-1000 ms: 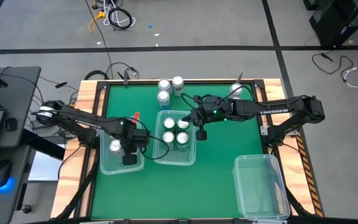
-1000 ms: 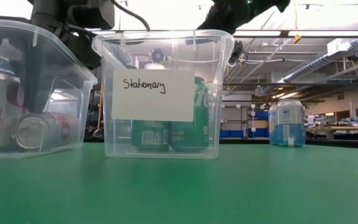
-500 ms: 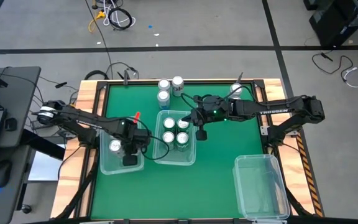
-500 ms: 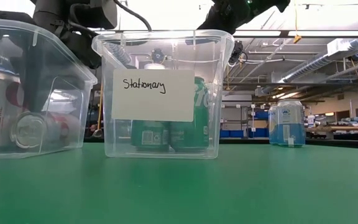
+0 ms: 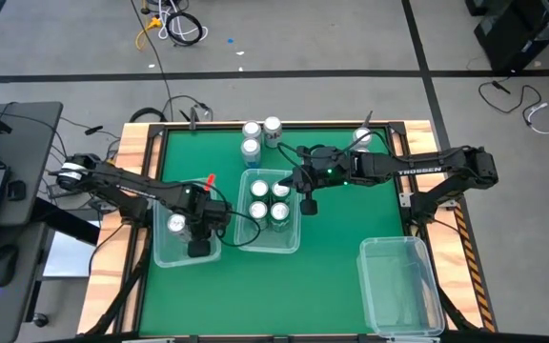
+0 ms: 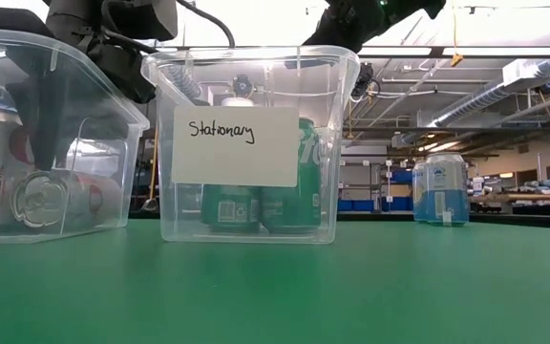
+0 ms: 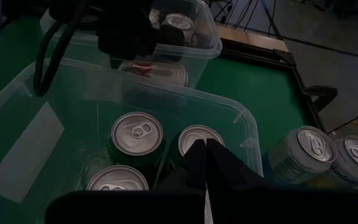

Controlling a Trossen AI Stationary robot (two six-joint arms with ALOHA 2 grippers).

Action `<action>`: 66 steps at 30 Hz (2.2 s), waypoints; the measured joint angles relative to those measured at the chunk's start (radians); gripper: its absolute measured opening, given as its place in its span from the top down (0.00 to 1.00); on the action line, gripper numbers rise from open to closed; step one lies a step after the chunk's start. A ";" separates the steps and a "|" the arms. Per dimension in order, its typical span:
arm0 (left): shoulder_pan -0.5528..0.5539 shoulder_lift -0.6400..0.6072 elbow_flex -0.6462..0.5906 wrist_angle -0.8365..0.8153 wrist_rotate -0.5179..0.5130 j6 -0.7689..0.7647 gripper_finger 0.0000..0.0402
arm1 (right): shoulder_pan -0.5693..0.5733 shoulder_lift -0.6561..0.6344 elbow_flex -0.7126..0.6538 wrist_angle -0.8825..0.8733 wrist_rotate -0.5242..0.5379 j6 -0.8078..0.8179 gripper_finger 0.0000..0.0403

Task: Sort soda cans
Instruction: Put the silver soda can into the button left bin

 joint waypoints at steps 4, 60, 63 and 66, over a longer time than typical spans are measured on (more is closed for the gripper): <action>0.000 -0.002 -0.021 0.007 -0.027 0.001 1.00 | 0.000 0.000 0.000 0.000 0.000 0.000 1.00; -0.020 0.003 0.150 -0.324 -0.398 -0.067 1.00 | 0.000 0.000 0.000 0.020 0.000 -0.007 1.00; -0.019 0.003 0.173 -0.359 -0.452 -0.088 1.00 | 0.000 0.000 0.000 0.021 0.000 -0.007 1.00; -0.019 0.002 0.200 -0.398 -0.508 -0.103 1.00 | 0.000 0.000 0.000 0.022 0.000 -0.007 1.00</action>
